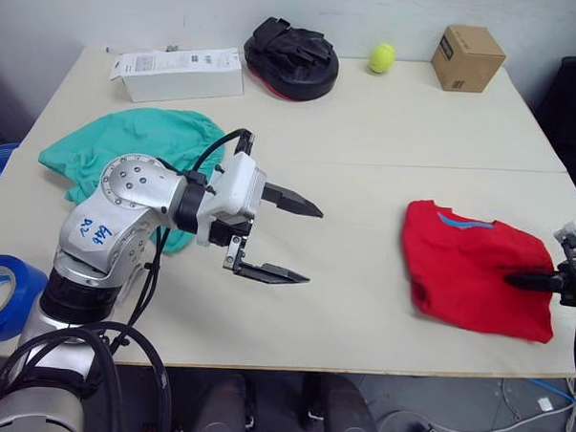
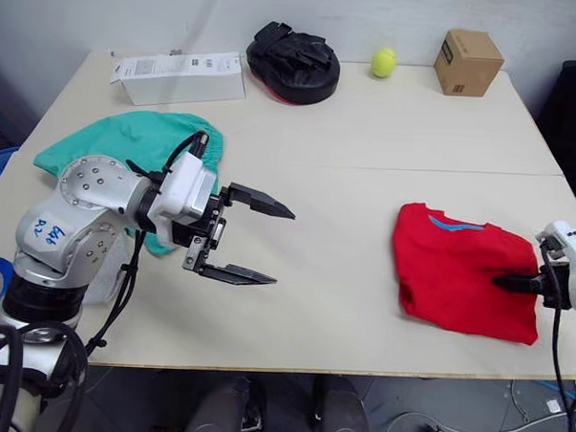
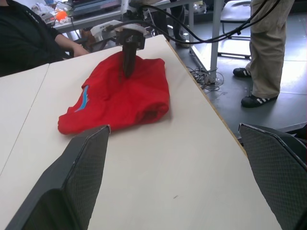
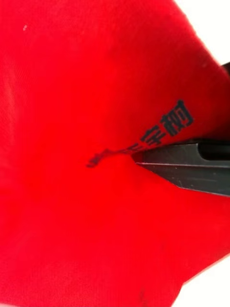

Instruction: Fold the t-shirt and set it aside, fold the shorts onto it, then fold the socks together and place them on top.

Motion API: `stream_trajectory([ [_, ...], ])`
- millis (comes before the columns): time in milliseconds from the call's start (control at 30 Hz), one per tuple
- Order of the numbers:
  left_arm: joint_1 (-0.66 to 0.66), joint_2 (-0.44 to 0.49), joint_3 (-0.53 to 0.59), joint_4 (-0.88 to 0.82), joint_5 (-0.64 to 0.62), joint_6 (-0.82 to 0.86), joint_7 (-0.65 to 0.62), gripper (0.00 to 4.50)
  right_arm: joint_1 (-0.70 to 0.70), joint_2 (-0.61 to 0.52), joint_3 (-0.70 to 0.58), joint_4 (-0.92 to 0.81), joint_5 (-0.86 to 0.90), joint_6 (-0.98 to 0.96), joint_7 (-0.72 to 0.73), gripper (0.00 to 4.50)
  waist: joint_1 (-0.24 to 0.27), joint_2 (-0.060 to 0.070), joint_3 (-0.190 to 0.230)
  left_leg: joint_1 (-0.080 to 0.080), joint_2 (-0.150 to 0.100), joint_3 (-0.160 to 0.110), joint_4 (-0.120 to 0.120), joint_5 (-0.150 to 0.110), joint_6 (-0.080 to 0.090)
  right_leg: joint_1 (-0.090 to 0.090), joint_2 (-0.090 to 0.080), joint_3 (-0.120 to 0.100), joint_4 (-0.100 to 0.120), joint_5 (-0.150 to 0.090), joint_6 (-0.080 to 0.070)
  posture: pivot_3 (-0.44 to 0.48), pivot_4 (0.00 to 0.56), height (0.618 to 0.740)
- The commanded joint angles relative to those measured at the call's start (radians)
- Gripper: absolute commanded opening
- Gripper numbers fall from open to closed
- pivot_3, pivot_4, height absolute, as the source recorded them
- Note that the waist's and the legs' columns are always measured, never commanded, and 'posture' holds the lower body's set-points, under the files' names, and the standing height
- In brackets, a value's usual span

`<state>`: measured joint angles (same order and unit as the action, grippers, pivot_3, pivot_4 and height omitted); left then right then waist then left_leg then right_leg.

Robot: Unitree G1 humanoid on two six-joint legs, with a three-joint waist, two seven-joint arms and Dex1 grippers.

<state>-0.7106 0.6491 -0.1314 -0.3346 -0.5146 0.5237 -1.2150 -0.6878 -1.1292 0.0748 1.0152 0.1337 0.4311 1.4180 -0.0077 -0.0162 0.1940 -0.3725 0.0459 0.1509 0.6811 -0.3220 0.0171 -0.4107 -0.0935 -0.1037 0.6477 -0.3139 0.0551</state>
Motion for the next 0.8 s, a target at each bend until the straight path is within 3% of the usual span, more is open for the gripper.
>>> stream_trajectory([
  [33, -0.008, 0.004, 0.005, -0.004, 0.002, -0.021, 0.003, 4.50, -0.085, -0.064, 0.037, 0.113, -0.120, -0.148, -0.022, 0.01, 0.000, 0.003, 0.001, 0.000, 0.000, 0.000, 0.000, 0.000, 0.000, 0.000, 0.000, 0.000, 0.000, 0.000, 0.000, 0.000, 0.150, 0.740],
  [233, 0.004, 0.008, 0.007, -0.009, 0.009, -0.028, 0.006, 4.50, -0.185, -0.073, 0.091, 0.221, -0.263, -0.302, -0.101, 0.01, 0.000, 0.006, 0.003, 0.000, 0.000, 0.000, 0.000, 0.000, 0.000, -0.001, 0.000, 0.000, 0.000, 0.000, 0.000, 0.000, 0.150, 0.740],
  [567, 0.012, 0.010, 0.008, -0.015, 0.016, -0.033, 0.016, 4.50, -0.210, -0.057, 0.083, 0.283, -0.344, -0.316, -0.183, 0.01, -0.002, 0.008, 0.004, 0.000, 0.000, 0.001, 0.000, 0.000, -0.001, -0.001, 0.000, 0.001, 0.001, 0.000, 0.000, 0.000, 0.150, 0.740],
  [667, 0.016, 0.012, 0.008, -0.019, 0.015, -0.033, 0.018, 4.50, -0.194, -0.055, 0.072, 0.292, -0.344, -0.311, -0.203, 0.81, -0.003, 0.008, 0.004, 0.000, 0.000, 0.001, 0.000, 0.000, -0.001, -0.001, 0.000, 0.001, 0.001, 0.000, 0.000, 0.000, 0.150, 0.740],
  [800, 0.018, 0.007, 0.005, -0.018, 0.017, -0.033, 0.023, 4.50, -0.182, -0.080, 0.042, 0.296, -0.334, -0.311, -0.236, 2.19, -0.004, 0.008, 0.004, 0.000, 0.000, 0.001, 0.000, 0.000, -0.001, -0.001, 0.000, 0.001, 0.001, 0.000, 0.000, 0.000, 0.150, 0.740],
])
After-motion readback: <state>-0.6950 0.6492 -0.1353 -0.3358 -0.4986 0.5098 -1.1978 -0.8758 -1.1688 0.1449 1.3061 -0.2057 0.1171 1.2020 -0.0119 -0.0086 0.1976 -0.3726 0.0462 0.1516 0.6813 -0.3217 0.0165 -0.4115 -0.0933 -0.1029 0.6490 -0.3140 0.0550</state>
